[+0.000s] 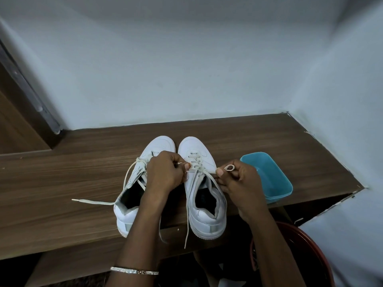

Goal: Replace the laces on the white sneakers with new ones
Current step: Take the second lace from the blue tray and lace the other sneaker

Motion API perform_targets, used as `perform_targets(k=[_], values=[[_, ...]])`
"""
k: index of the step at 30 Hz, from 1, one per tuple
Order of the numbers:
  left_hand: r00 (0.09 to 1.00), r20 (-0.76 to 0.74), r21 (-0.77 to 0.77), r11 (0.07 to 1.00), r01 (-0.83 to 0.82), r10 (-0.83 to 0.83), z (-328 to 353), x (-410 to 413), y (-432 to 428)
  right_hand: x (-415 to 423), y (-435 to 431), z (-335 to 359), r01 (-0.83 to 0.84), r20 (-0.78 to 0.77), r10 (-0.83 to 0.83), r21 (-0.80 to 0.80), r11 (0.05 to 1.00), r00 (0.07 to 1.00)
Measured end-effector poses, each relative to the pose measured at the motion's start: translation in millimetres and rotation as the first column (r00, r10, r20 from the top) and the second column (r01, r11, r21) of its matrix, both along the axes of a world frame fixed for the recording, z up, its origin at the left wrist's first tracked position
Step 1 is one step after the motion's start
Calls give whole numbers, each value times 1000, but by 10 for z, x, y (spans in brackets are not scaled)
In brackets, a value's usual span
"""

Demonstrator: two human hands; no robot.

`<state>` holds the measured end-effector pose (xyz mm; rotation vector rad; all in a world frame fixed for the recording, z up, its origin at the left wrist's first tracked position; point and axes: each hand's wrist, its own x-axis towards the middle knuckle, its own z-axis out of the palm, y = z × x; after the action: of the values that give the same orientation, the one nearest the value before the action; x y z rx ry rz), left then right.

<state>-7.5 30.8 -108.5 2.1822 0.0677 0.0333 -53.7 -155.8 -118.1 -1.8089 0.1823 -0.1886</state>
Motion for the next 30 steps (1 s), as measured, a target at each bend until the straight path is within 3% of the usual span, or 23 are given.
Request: perform_targets(k=[5,8,12,16,19,23,26,30], values=[[998,-30,-79,995,55,-57,14,-10,8,-5,30,24,58,-31,-55,87,995,998],[995,-53,-163,984,78,-88,36,-2,57,20,35,46,57,-23,-57,33,998,998],[1000,30,13,1000,-8,7,-25,-14,-6,4,43,11,76,4,-76,-21,997,997],[988,-82,-201,973,114,-133,88,-48,40,-1,-32,96,-20,-48,24,89,996,999],[985,-108,-259,960,102,-133,244,-99,82,5,-2,132,-20,7,20,57,998,1000],[997,77,-118,993,-8,17,483,-145,176,24,135,178,88,144,-89,16,996,985],[989,133,-219,975,-34,65,600,-183,306,3,138,205,139,182,-136,-7,990,974],[990,140,-210,978,-1,31,533,-382,435,-102,106,232,214,213,-186,-117,970,959]])
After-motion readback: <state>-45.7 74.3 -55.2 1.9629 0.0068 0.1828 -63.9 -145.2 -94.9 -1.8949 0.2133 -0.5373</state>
